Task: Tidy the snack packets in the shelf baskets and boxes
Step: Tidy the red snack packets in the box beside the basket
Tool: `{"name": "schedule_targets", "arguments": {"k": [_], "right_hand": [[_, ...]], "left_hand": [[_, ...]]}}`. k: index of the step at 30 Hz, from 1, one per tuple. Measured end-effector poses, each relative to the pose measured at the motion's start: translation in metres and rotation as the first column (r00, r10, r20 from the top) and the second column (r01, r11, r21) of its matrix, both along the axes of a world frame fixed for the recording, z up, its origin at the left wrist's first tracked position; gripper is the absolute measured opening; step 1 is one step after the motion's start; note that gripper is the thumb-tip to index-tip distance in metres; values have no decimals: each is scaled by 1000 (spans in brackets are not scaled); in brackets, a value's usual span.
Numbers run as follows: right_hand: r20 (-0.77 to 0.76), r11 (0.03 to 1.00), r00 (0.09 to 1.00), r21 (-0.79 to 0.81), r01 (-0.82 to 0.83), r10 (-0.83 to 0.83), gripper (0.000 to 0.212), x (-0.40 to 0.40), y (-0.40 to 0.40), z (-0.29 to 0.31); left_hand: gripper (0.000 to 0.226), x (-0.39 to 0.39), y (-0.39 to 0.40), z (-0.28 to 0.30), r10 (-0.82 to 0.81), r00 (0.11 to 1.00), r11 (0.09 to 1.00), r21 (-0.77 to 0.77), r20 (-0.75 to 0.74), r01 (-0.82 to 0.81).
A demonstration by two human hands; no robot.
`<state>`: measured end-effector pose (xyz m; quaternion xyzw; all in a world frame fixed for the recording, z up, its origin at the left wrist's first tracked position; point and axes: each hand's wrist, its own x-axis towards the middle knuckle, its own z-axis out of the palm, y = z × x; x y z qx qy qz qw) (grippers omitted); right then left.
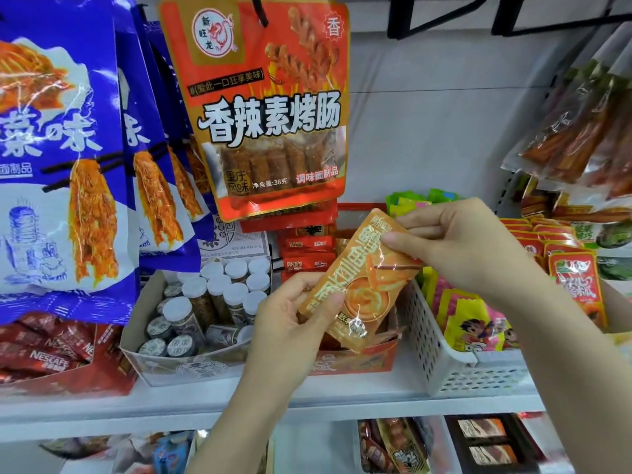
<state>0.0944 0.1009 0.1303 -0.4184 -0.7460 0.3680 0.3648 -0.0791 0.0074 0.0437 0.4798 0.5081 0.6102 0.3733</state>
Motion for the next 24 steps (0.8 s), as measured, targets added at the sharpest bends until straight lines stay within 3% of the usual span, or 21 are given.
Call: {"name": "schedule_targets", "arguments": {"k": [3,5,7,10,12,16,20,22,24], "right_hand": [[-11,962,980,190,195,-196,12,4,6,1],[-10,920,967,305,246,-255,11,8,7,2],[30,878,967,427,215,-251,10,6,3,1],[207,842,951,533,89,-231,13,-6,-5,-6],[358,866,915,500,-19,-187,14,-12,-8,-10],[588,929,808,311,-201,-22,13,-14,-8,-17],[716,935,677,99,-341,171,15,-19,-12,-31],[766,929,595,-10,-370,245,25,-20,-14,-35],[755,947,609,-49,-318,243,35,-18,-12,-33]], "left_hand": [[31,-9,1,-5,7,988,999,-46,-153,-15],[37,-13,0,-10,8,929,993,-106,-371,-51],[38,-11,-2,-14,-38,800,990,-134,-598,-53],[27,-4,-2,-19,-110,677,989,-150,-728,-1],[15,-3,-1,-20,-120,632,990,-137,-765,22],[7,-7,0,-22,-33,659,998,-56,-751,-15],[37,-10,2,-24,69,700,996,4,-710,-94],[43,-10,2,-25,9,748,995,-71,-663,-75],[38,-8,3,-28,-93,785,990,-139,-613,9]]}}
